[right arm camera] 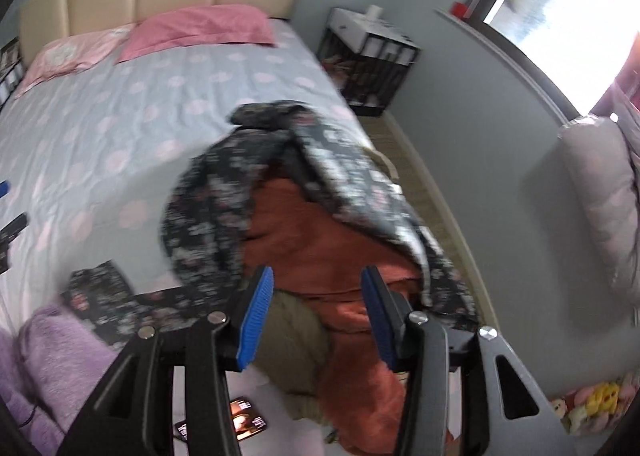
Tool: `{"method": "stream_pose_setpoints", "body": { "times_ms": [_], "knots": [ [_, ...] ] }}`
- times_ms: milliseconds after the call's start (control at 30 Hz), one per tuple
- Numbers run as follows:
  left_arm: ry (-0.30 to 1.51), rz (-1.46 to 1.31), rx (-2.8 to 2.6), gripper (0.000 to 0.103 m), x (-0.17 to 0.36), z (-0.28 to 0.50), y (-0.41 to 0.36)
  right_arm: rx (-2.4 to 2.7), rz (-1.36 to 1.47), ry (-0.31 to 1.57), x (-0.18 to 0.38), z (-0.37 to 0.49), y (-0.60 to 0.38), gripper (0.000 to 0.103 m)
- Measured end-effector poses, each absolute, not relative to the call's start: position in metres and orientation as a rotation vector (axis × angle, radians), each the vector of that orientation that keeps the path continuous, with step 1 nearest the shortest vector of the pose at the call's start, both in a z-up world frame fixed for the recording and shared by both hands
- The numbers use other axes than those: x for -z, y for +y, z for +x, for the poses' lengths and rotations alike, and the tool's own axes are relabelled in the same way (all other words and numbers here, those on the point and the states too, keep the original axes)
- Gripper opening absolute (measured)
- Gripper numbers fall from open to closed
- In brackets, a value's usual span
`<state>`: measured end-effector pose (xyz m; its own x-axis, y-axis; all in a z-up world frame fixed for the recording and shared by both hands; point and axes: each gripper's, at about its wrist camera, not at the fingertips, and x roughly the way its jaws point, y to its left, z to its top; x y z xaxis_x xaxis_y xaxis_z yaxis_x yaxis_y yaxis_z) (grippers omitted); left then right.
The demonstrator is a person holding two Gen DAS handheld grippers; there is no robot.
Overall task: Fold clothes
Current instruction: 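Grasp the floral jacket with the left tool while the right tool holds it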
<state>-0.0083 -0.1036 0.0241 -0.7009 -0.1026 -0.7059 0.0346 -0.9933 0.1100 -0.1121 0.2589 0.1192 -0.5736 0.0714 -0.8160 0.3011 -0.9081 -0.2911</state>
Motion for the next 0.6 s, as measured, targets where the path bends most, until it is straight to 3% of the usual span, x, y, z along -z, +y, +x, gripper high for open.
{"method": "stream_pose_setpoints", "body": {
  "times_ms": [300,600],
  "knots": [
    [-0.200,1.299,2.851,0.081,-0.006,-0.058,-0.070,2.608,1.441,0.550,-0.059,-0.171,0.296,0.045],
    [-0.165,1.412,2.977,0.081,0.033,-0.137,-0.021,2.618,1.336,0.557,-0.032,-0.212,0.292,0.045]
  ]
}}
